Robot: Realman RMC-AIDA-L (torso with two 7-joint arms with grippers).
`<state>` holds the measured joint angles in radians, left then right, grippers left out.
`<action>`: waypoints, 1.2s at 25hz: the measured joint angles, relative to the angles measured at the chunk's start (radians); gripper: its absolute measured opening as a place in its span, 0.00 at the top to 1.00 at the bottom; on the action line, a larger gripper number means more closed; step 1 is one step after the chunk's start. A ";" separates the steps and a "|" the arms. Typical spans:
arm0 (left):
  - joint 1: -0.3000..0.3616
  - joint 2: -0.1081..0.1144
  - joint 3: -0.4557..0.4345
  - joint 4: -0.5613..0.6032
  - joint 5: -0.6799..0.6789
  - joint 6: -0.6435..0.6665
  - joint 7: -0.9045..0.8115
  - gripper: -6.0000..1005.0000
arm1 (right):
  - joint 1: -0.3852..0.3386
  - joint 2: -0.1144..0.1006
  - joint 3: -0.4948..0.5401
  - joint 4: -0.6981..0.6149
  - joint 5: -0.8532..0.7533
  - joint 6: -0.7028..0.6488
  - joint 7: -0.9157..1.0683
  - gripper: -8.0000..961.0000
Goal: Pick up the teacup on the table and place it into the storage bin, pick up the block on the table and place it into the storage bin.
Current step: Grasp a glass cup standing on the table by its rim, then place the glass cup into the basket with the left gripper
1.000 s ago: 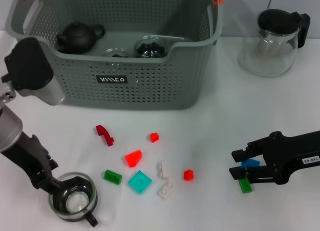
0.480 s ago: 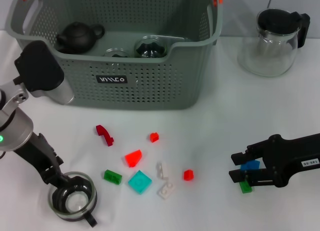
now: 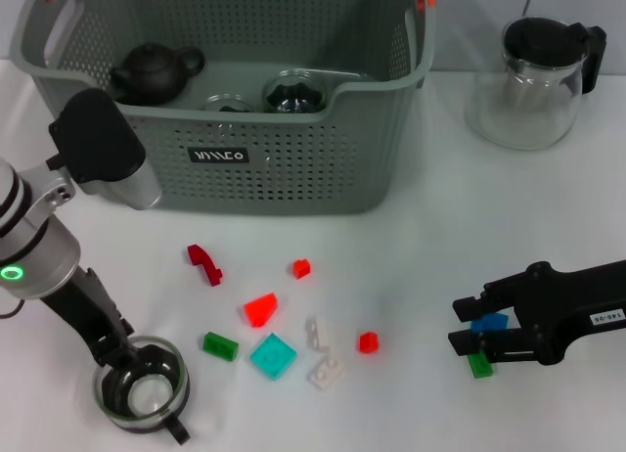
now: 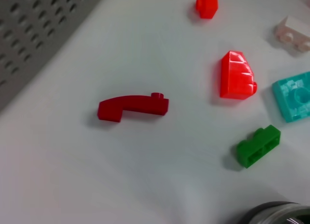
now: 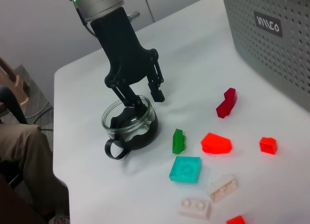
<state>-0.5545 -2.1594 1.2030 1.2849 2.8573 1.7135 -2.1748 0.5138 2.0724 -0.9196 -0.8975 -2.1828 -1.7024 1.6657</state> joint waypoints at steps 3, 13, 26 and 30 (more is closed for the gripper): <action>-0.005 0.002 0.008 -0.011 0.000 0.003 -0.009 0.57 | -0.002 0.000 0.001 0.000 0.000 0.000 -0.001 0.51; -0.016 0.009 -0.011 -0.017 -0.002 0.001 -0.018 0.87 | -0.005 0.000 0.002 0.002 0.000 0.001 -0.001 0.51; -0.164 0.168 -0.725 -0.278 -0.639 0.300 0.234 0.94 | -0.006 0.000 0.004 0.002 0.000 0.001 -0.005 0.52; -0.156 0.220 -0.855 -0.418 -0.971 0.292 0.165 0.93 | -0.006 0.000 0.004 0.002 0.000 0.000 -0.010 0.52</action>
<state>-0.7105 -1.9391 0.3476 0.8670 1.8864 2.0053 -2.0095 0.5077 2.0724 -0.9156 -0.8958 -2.1828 -1.7019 1.6553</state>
